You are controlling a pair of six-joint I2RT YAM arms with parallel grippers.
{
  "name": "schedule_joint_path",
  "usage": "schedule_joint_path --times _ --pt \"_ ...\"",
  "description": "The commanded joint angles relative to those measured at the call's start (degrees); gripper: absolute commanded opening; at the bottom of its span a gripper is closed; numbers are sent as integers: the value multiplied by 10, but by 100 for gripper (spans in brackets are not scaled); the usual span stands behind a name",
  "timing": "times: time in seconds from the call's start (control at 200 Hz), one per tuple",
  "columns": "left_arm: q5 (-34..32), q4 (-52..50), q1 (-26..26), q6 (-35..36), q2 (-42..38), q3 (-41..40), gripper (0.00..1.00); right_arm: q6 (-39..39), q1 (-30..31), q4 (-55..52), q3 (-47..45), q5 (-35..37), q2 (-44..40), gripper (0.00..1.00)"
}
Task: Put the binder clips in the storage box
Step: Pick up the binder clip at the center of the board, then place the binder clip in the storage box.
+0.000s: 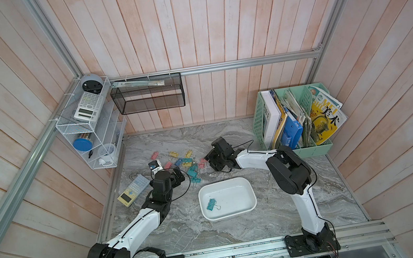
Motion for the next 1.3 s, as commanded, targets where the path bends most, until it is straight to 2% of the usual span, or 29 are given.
schedule_joint_path --times 0.0,0.135,0.33,0.46,0.575,0.67,0.86,0.925,0.98,1.055,1.11,1.2,1.295 --pt "-9 -9 -3 8 0 16 100 27 2 37 15 -12 14 48" --pt "-9 -9 -3 8 1 16 100 27 2 47 9 -14 11 36" --pt "-6 -11 -2 7 3 18 100 27 1 70 -12 -15 0 0" --pt "-7 -12 -4 7 1 18 100 10 -5 95 -52 -18 -37 0" --pt "-5 -12 -4 7 1 18 100 -34 -12 129 -104 -44 -100 0" --pt "-1 -12 -5 11 0 19 100 -123 -17 113 -152 -71 -175 0" --pt "13 -9 -16 55 -6 21 100 -341 -14 -44 -223 -151 -348 0" --pt "24 -9 -29 96 -9 23 100 -418 0 -127 -235 -173 -401 0" --pt "36 -9 -44 127 -9 26 100 -483 21 -223 -229 -164 -433 0" --pt "54 -7 -56 149 -7 27 100 -544 66 -340 -205 -125 -447 0" --pt "64 0 -62 151 -5 25 100 -560 91 -394 -186 -120 -441 0" --pt "73 19 -68 148 -3 15 100 -552 114 -411 -178 -145 -418 0" --pt "66 22 -73 148 -5 12 100 -547 136 -412 -167 -135 -382 0"
